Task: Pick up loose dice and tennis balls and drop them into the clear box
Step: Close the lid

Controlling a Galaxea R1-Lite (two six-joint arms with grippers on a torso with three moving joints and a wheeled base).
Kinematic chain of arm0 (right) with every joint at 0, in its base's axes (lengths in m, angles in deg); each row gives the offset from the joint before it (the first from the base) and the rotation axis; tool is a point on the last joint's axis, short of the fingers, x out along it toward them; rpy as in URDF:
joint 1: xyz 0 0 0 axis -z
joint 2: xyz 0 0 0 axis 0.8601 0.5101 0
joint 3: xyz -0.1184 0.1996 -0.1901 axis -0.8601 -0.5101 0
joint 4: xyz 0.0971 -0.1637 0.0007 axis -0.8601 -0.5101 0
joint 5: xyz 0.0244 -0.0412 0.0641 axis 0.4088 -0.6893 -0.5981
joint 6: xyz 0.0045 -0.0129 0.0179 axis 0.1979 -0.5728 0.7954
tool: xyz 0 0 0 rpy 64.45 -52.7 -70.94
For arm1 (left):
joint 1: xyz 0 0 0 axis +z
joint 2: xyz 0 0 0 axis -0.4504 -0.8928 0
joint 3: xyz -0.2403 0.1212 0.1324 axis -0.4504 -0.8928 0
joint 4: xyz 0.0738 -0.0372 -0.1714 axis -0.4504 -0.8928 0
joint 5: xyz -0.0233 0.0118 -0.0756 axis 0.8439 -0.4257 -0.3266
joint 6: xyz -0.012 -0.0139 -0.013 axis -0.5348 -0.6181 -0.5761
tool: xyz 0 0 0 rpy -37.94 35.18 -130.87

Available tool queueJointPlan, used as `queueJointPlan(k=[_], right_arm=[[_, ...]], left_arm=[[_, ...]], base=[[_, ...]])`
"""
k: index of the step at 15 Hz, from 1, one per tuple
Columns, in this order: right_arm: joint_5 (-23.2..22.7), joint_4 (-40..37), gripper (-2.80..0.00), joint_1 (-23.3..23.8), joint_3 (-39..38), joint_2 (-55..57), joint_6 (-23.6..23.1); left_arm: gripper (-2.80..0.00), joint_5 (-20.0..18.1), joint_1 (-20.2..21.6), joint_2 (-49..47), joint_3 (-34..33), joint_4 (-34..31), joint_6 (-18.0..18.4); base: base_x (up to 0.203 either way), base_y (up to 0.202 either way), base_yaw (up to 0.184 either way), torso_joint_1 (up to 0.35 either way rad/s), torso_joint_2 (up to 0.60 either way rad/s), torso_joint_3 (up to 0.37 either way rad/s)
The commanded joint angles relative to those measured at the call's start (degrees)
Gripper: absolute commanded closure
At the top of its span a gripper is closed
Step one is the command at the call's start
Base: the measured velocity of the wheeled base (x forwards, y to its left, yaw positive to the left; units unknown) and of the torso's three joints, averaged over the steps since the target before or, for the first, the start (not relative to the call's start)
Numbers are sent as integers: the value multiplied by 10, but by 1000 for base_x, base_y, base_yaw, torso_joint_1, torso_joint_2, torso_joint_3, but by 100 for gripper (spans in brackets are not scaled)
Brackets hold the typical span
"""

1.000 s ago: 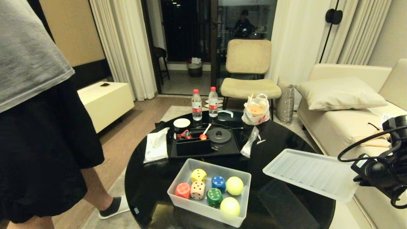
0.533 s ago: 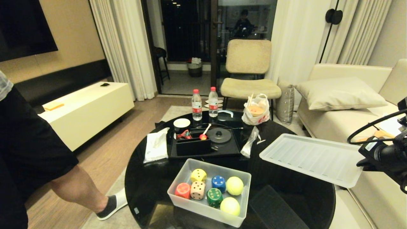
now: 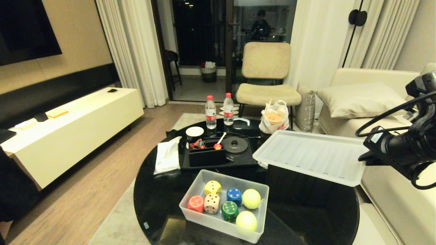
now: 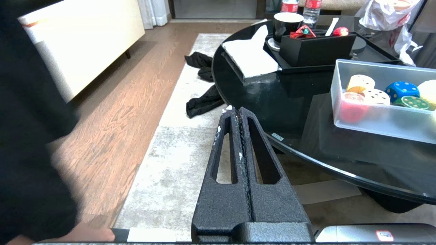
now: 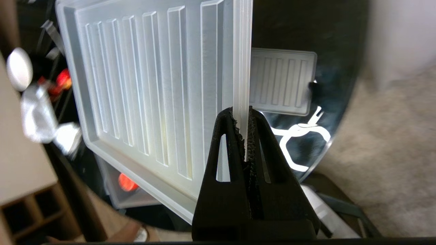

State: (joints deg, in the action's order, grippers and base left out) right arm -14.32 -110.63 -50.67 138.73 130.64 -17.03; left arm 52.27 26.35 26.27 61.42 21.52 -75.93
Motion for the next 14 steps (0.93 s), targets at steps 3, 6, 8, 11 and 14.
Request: queueJointPlan(k=[3,6,8,11,14], right_arm=[[5,-16,0,-95,22,10,35],[45,-16,0,-159,21,35,58],[59,-15,0,-194,21,50,75],[61,-14,0,-230,18,58,95],[62,-14,0,-244,8,70,96]], left_arm=[[0,0,1,-1,-1,0,0],[0,0,0,-1,-1,0,0],[0,0,0,-1,-1,0,0],[0,0,0,-1,-1,0,0],[0,0,0,-1,-1,0,0]], base=[[0,0,0,0,0,0],[0,0,0,0,0,0],[0,0,0,0,0,0],[0,0,0,0,0,0],[0,0,0,0,0,0]])
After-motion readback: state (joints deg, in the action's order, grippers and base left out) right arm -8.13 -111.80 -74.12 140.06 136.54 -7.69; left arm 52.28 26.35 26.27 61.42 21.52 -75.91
